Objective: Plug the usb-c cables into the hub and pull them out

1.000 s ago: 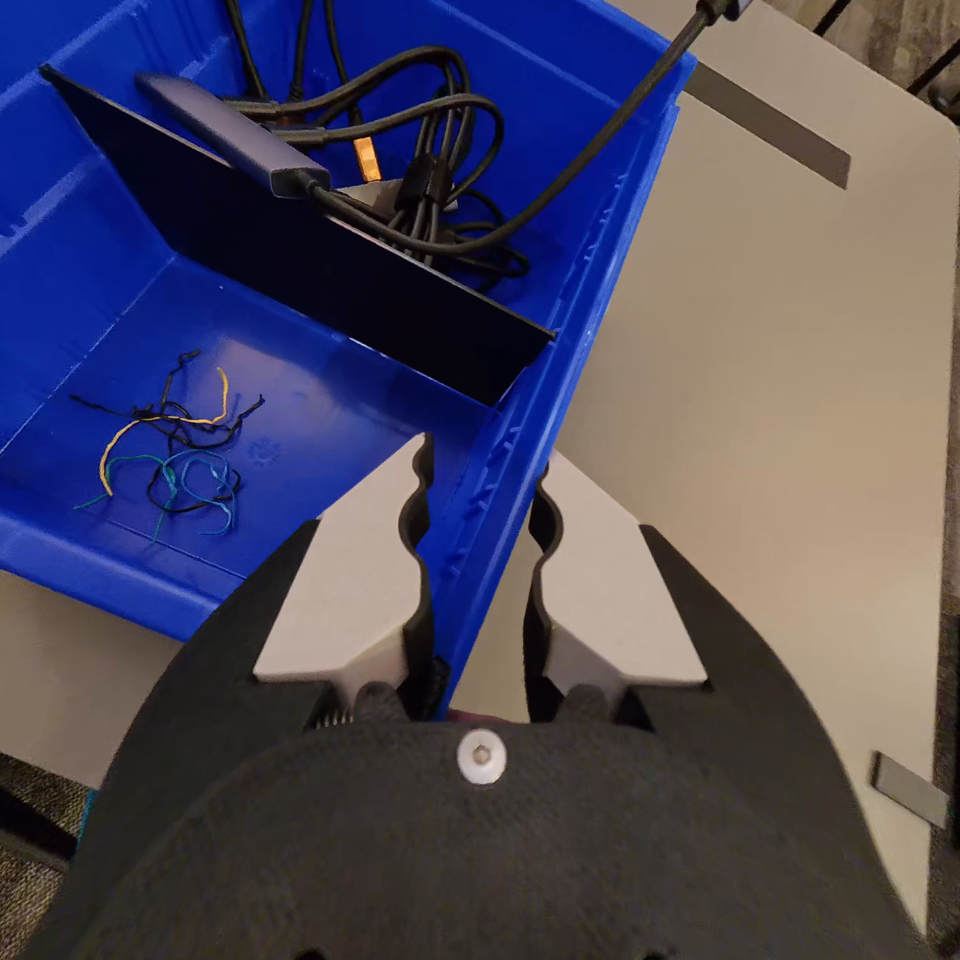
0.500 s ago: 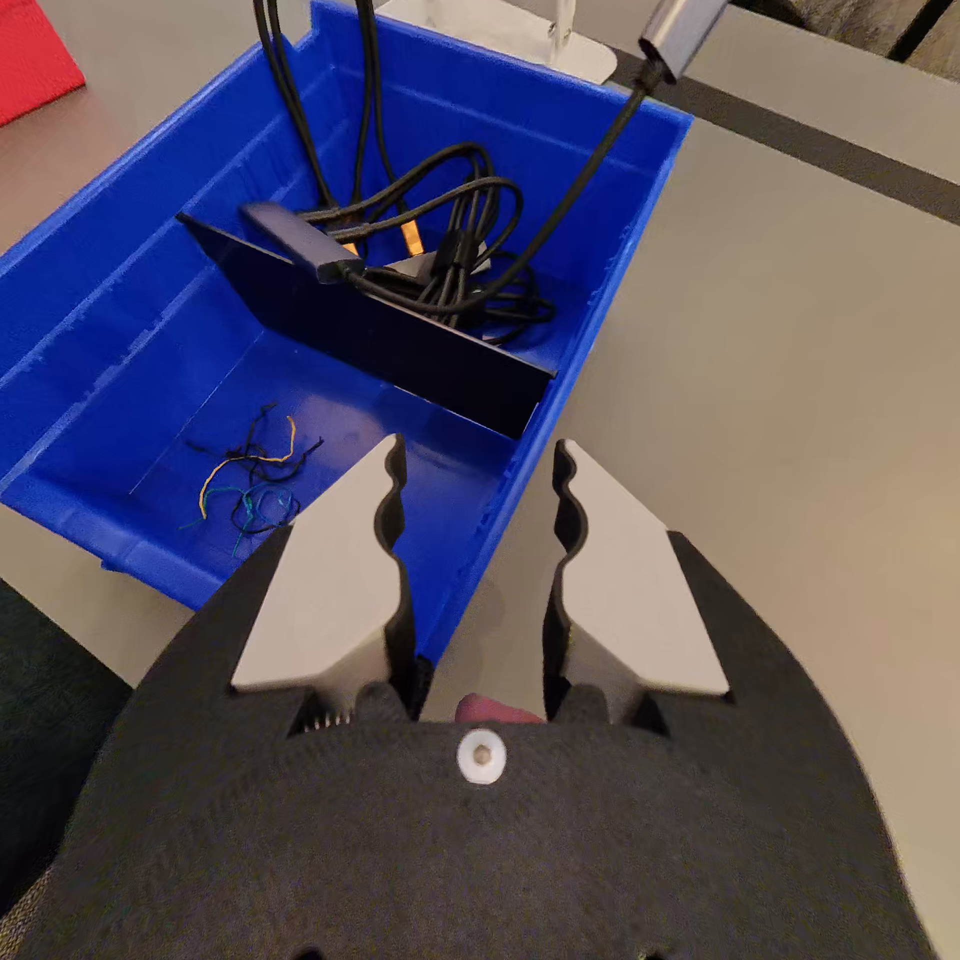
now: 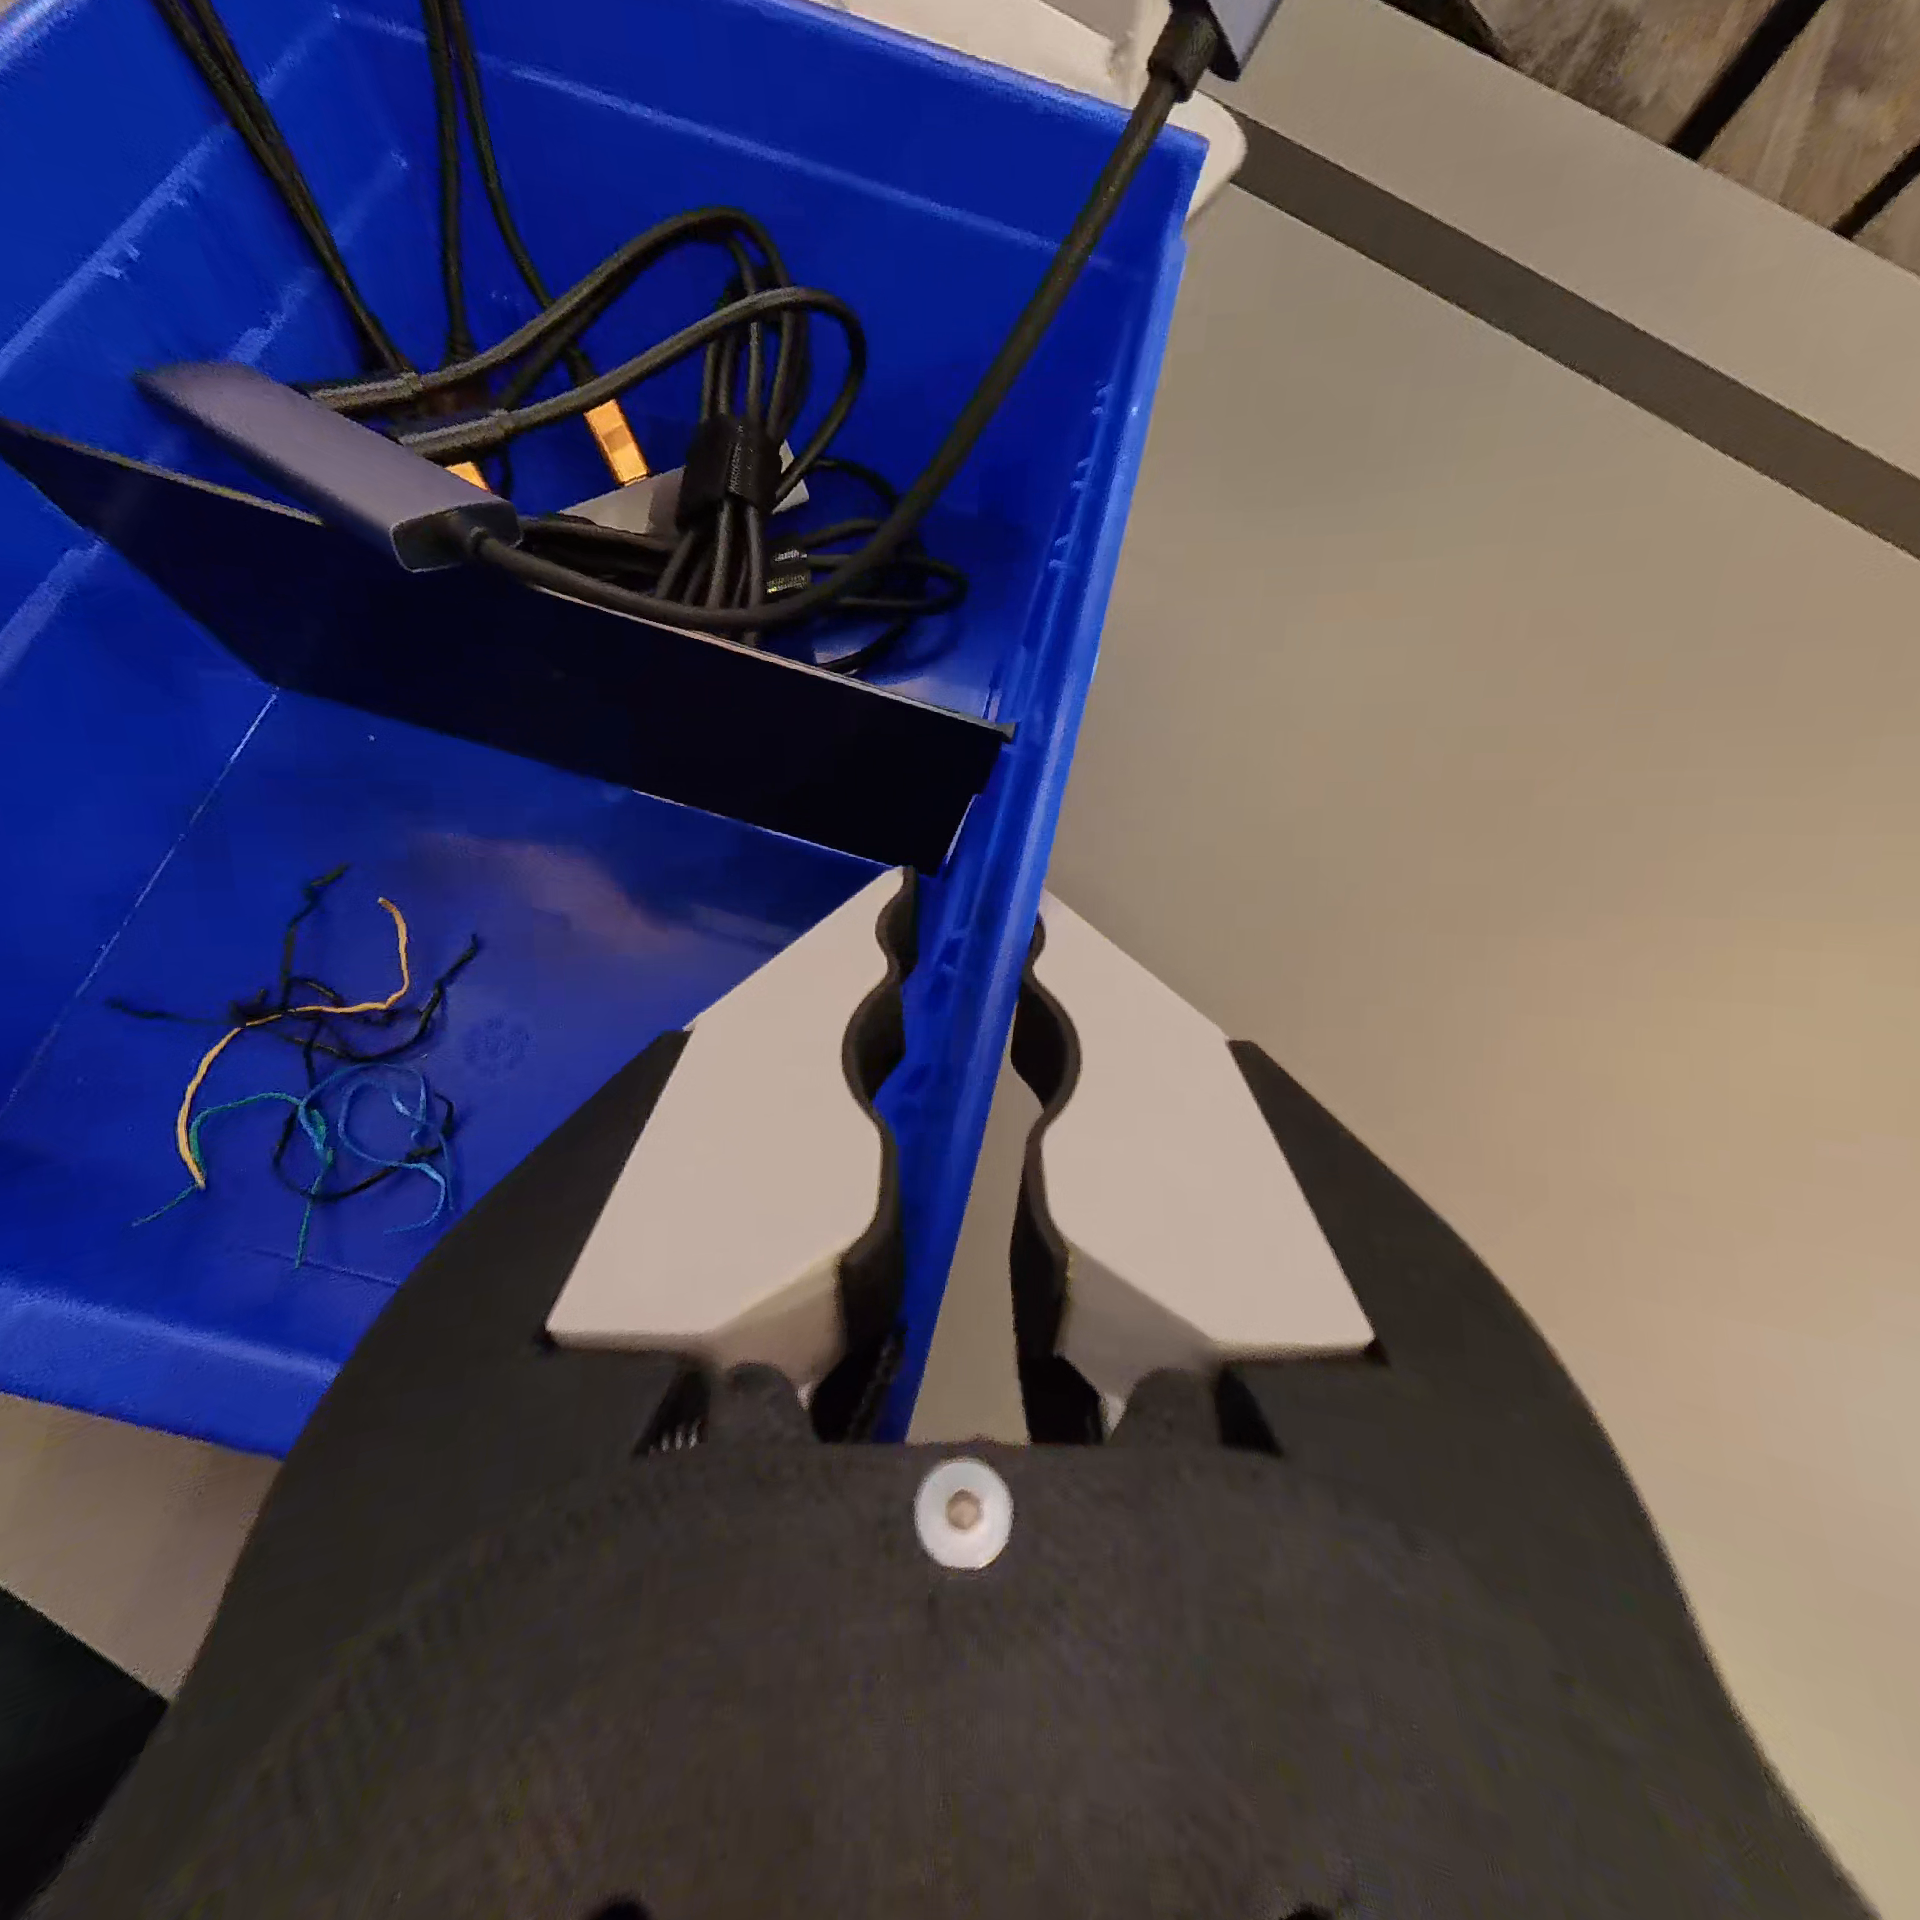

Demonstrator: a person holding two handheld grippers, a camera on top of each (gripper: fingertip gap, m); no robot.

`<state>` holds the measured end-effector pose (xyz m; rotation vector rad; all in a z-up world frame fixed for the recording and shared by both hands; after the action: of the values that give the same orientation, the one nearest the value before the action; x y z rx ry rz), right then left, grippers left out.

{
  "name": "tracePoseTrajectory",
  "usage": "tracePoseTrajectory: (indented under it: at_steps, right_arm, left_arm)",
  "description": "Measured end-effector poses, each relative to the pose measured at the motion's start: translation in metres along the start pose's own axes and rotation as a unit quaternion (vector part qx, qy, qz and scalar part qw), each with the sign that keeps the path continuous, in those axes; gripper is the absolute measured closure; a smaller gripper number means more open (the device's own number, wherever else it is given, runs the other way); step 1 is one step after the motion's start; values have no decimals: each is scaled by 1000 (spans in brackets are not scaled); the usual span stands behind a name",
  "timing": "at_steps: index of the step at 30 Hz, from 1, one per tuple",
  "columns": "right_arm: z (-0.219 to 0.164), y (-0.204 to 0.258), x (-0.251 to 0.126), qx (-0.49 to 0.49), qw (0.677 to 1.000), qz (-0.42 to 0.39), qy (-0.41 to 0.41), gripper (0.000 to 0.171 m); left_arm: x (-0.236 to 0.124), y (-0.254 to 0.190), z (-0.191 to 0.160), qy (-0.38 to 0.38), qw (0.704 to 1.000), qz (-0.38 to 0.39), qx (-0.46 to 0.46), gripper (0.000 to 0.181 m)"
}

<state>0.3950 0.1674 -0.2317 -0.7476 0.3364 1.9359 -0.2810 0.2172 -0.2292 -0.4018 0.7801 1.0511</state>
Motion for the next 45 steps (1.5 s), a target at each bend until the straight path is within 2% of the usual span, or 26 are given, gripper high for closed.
tracePoseTrajectory:
  at_steps: [1, 7, 16, 18, 23, 35, 38, 41, 45]
  right_arm:
    - [4, 6, 4, -3, 1000, 6, -2, 159]
    - [29, 47, 32, -11, 999, 33, -16, 155]
    - [68, 136, 72, 1, 988, 148, -47, 116]
    - [75, 160, 81, -5, 985, 167, -46, 101]
    - [90, 214, 98, -17, 980, 191, -59, 87]
    - [110, 315, 121, -5, 961, 265, -78, 38]
    - [116, 336, 125, -18, 949, 305, -75, 43]
    - [121, 354, 129, -13, 928, 368, -63, 41]
    - [125, 352, 128, -12, 919, 388, -66, 45]
  left_arm:
    - [-2, 0, 1, -9, 1000, 3, -1, 177]
    - [-18, 5, 9, -64, 998, 5, -25, 177]
    - [-61, 24, 17, -165, 983, 15, -74, 177]
    - [-69, 28, 18, -179, 980, 20, -80, 176]
    - [-85, 33, 20, -203, 975, 29, -86, 177]
    - [-122, 39, 30, -262, 959, 39, -99, 176]
    - [-130, 37, 34, -271, 957, 40, -97, 176]
    - [-135, 33, 39, -280, 955, 37, -90, 177]
    - [-144, 26, 47, -293, 952, 36, -81, 177]
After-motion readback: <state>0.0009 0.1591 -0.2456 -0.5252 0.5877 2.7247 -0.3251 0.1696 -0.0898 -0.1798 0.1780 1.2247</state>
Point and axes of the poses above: each gripper's, where its closed fingertips meet, x out along the fingers, z out of its top, y = z × x across the jaws, the point moved 10 cm from there along -x, back along the fingers, and after that the axes turned 4 degrees about z, right-handed, at the moved point
